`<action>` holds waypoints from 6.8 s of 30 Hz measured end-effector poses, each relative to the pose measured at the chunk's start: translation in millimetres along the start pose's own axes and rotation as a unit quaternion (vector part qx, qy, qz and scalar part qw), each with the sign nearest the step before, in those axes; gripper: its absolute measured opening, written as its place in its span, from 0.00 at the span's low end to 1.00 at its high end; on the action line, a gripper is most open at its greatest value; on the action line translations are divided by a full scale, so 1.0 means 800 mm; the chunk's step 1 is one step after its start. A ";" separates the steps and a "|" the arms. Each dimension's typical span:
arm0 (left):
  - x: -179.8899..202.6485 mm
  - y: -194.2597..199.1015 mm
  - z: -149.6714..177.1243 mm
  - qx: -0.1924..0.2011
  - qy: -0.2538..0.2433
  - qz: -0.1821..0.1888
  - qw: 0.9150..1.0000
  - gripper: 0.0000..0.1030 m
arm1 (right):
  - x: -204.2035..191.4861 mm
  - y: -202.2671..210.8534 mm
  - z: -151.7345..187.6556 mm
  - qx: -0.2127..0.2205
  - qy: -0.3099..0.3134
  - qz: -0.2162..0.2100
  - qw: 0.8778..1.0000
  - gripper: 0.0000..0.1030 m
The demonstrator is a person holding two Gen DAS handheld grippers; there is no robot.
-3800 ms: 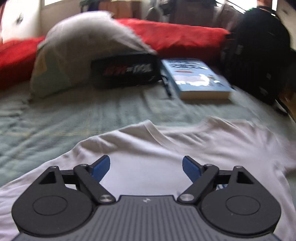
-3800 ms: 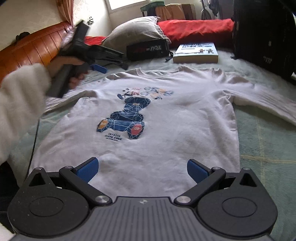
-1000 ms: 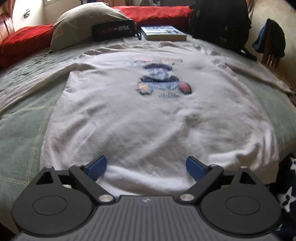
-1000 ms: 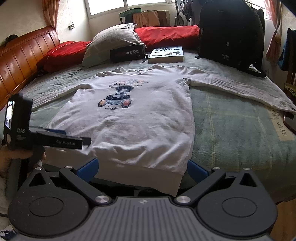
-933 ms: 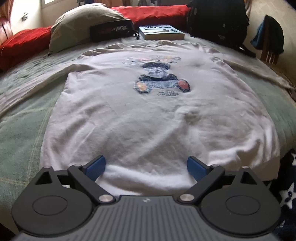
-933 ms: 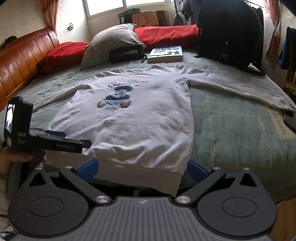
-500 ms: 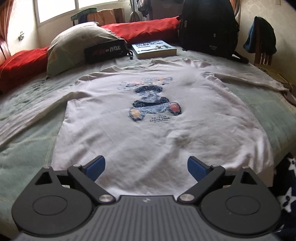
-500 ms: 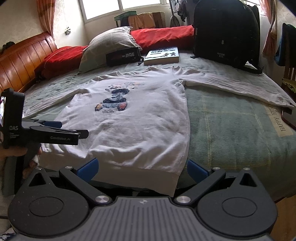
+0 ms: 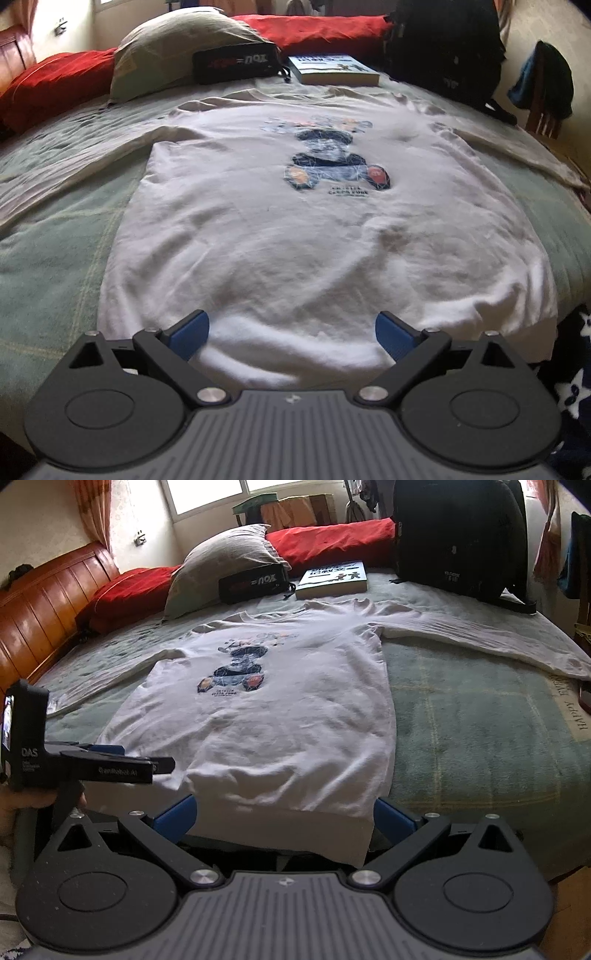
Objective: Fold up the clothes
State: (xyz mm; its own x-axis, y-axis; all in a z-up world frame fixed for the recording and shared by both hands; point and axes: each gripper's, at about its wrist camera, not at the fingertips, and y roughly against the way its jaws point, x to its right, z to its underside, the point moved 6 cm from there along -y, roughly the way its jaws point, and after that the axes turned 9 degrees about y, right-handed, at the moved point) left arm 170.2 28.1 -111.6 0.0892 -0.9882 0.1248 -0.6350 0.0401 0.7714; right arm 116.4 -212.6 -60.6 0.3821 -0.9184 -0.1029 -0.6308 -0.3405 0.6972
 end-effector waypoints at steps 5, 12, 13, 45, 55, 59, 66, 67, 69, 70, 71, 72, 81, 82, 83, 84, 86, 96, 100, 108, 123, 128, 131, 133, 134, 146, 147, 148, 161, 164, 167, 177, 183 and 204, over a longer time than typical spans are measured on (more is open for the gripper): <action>0.011 0.006 -0.001 0.010 -0.017 0.000 1.000 0.94 | 0.006 0.004 -0.001 0.006 -0.011 0.004 1.000 1.00; 0.035 0.016 -0.003 0.027 -0.054 0.007 0.998 0.94 | 0.010 0.002 0.000 0.004 -0.017 0.010 1.000 1.00; 0.039 0.016 -0.007 0.032 -0.061 0.007 0.998 0.94 | 0.011 0.002 0.000 0.003 -0.016 0.014 1.000 1.00; 0.061 -0.017 -0.017 0.054 -0.022 -0.056 0.997 0.94 | 0.104 0.047 0.023 0.049 -0.089 0.070 0.992 1.00; 0.069 -0.038 -0.060 0.073 0.084 -0.147 0.983 0.94 | 0.205 0.043 0.059 0.054 -0.142 0.090 0.984 1.00; 0.079 -0.051 -0.064 0.066 0.099 -0.174 0.978 0.94 | 0.240 0.037 0.073 0.050 -0.164 0.090 0.981 1.00; 0.082 -0.062 -0.069 0.052 0.136 -0.189 0.971 0.94 | 0.271 0.029 0.089 0.046 -0.192 0.081 0.977 1.00; 0.083 -0.063 -0.069 0.048 0.137 -0.187 0.972 0.94 | 0.274 0.028 0.090 0.046 -0.195 0.080 0.976 1.00; 0.084 -0.065 -0.068 0.044 0.137 -0.184 0.972 0.94 | 0.276 0.026 0.092 0.044 -0.199 0.078 0.976 1.00; 0.085 -0.064 -0.068 0.047 0.134 -0.184 0.973 0.94 | 0.275 0.025 0.092 0.043 -0.200 0.077 0.976 1.00; 0.085 -0.064 -0.067 0.049 0.131 -0.183 0.973 0.94 | 0.274 0.025 0.091 0.042 -0.199 0.076 0.976 1.00; 0.085 -0.063 -0.067 0.051 0.128 -0.183 0.974 0.94 | 0.272 0.026 0.090 0.042 -0.198 0.076 0.976 1.00; 0.079 -0.058 -0.065 0.052 0.090 -0.131 0.986 0.94 | 0.223 0.033 0.059 0.041 -0.160 0.086 0.983 1.00; 0.079 -0.057 -0.064 0.053 0.080 -0.127 0.987 0.94 | 0.215 0.033 0.054 0.040 -0.152 0.089 0.983 1.00; 0.079 -0.056 -0.064 0.055 0.070 -0.122 0.989 0.94 | 0.208 0.033 0.049 0.041 -0.146 0.091 0.984 1.00; 0.079 -0.053 -0.063 0.058 0.058 -0.116 0.990 0.94 | 0.201 0.034 0.044 0.043 -0.141 0.090 0.985 1.00; 0.080 -0.047 -0.063 0.066 0.034 -0.105 0.992 0.94 | 0.187 0.034 0.036 0.047 -0.133 0.088 0.986 1.00; 0.058 0.025 -0.085 0.097 -0.054 -0.009 0.994 0.94 | 0.138 0.008 -0.009 0.045 -0.089 0.079 0.992 1.00; 0.022 0.041 -0.091 0.110 -0.076 -0.026 0.991 0.96 | 0.118 -0.014 -0.030 0.048 -0.066 0.051 0.995 1.00; -0.055 -0.014 -0.039 0.007 -0.005 -0.004 1.000 0.97 | 0.055 -0.104 -0.069 0.026 0.014 -0.011 1.000 1.00; -0.047 -0.003 -0.006 0.005 -0.005 0.006 1.000 0.98 | 0.023 -0.128 -0.003 0.028 0.160 -0.040 0.986 1.00; -0.036 -0.001 0.010 0.016 -0.030 -0.019 0.999 0.98 | 0.034 -0.095 0.029 0.006 0.197 -0.011 0.980 1.00; -0.046 0.020 0.000 0.019 0.010 -0.019 1.000 0.98 | 0.027 -0.081 0.034 0.010 0.201 -0.012 0.979 1.00; -0.048 0.034 -0.002 0.032 0.018 -0.029 0.999 0.98 | 0.021 -0.074 0.030 0.026 0.195 -0.024 0.980 1.00; -0.047 0.041 -0.002 0.037 0.019 -0.033 0.999 0.98 | 0.020 -0.073 0.028 0.030 0.186 -0.030 0.982 1.00; -0.017 0.074 0.038 0.054 0.012 -0.005 0.998 0.98 | 0.093 -0.082 0.049 0.016 -0.066 -0.193 0.979 1.00; -0.016 0.079 0.039 0.060 0.011 -0.003 0.998 0.98 | 0.095 -0.083 0.048 0.021 -0.076 -0.208 0.975 1.00; -0.016 0.084 0.040 0.066 0.011 -0.003 0.998 0.98 | 0.097 -0.084 0.047 0.025 -0.086 -0.224 0.970 1.00; -0.035 0.111 0.045 0.092 0.035 -0.022 0.995 0.98 | 0.110 -0.085 0.070 0.054 -0.166 -0.329 0.928 0.65; -0.033 0.109 0.046 0.090 0.033 -0.024 0.995 0.98 | 0.091 -0.104 0.074 0.006 -0.111 -0.274 0.955 0.16; -0.032 0.106 0.049 0.084 0.027 -0.029 0.996 0.98 | 0.089 -0.111 0.078 -0.006 -0.108 -0.247 0.963 0.08; -0.037 0.074 0.036 0.068 0.009 -0.003 0.998 0.98 | 0.096 -0.088 0.088 -0.032 -0.097 -0.220 0.970 0.10; -0.044 0.012 0.030 0.014 0.008 0.002 1.000 0.98 | 0.109 -0.050 0.068 -0.003 -0.068 -0.149 0.987 0.23; -0.057 -0.023 -0.021 0.013 0.001 0.013 1.000 0.98 | 0.091 -0.172 -0.084 0.013 0.038 -0.078 0.996 0.76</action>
State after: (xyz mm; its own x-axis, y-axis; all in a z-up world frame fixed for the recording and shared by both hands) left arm 191.1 74.8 -121.0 0.0731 -0.9866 0.1456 -0.6566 0.0623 0.7517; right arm 276.4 -219.1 -116.8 0.5260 -0.8366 -0.1532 -0.5770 -0.4833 0.6584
